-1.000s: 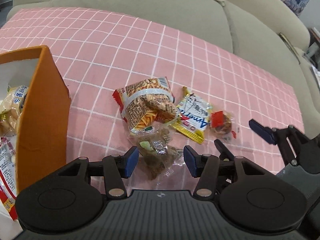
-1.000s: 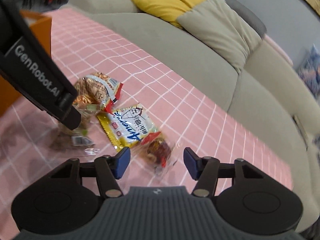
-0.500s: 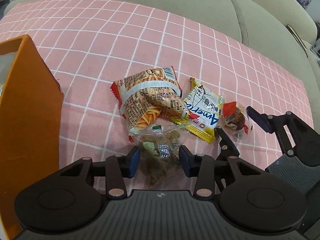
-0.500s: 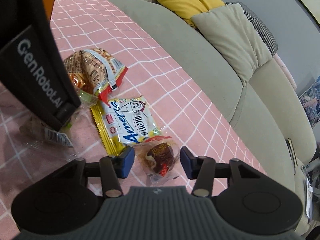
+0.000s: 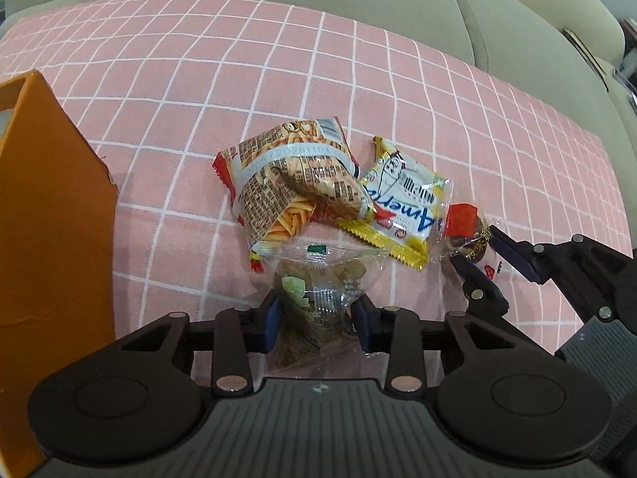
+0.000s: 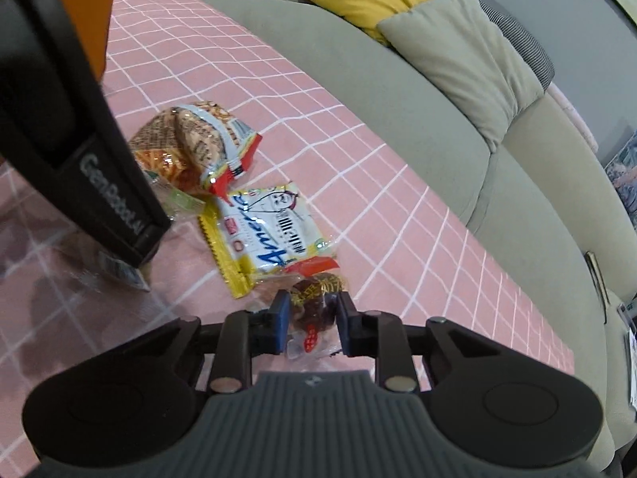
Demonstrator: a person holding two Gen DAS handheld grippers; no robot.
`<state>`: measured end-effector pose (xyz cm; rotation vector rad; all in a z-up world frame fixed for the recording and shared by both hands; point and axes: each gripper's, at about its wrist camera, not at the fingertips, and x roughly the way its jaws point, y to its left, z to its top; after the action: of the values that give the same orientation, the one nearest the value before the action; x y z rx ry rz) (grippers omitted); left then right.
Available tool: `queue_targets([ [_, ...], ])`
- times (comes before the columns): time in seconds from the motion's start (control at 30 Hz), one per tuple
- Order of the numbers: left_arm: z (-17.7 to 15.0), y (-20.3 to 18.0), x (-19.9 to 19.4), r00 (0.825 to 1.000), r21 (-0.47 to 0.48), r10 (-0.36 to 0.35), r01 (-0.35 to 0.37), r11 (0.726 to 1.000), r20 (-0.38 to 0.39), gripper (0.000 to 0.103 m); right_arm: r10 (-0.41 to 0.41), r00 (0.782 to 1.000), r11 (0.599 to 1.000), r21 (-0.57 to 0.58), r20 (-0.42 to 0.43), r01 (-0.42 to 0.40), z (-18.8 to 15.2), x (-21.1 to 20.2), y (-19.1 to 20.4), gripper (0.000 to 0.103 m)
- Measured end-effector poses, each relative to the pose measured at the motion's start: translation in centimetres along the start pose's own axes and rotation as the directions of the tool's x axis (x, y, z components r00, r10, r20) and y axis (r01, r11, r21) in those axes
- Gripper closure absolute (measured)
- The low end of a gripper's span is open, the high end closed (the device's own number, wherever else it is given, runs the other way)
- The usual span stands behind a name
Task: Organize snacks
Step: 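Carry the clear bag with the left tool while the right tool carries the candy into the box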
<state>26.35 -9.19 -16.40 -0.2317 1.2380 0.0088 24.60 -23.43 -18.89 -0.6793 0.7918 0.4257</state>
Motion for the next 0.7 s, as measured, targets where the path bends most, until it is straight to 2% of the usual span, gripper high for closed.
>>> queue_targets([
  [0.23, -1.6, -0.3, -0.9, 1.0, 0.062, 0.011, -0.009, 0.998, -0.021, 0.064, 0.052, 0.998, 0.984, 0.173, -0.024, -0.047, -1.8, -2.7, 0.4, 0.083],
  [0.37, -3.3, -0.5, -1.6, 1.0, 0.102, 0.012, -0.011, 0.995, -0.017, 0.065, 0.057, 0.998, 0.977, 0.206, -0.033, -0.049, -3.4, -4.7, 1.6, 0.083],
  [0.7, -6.9, -0.1, -3.8, 1.0, 0.161, 0.016, -0.019, 0.987, 0.019, 0.065, 0.121, 0.991, 0.931, 0.354, -0.054, -0.094, -5.7, -9.7, 4.0, 0.083],
])
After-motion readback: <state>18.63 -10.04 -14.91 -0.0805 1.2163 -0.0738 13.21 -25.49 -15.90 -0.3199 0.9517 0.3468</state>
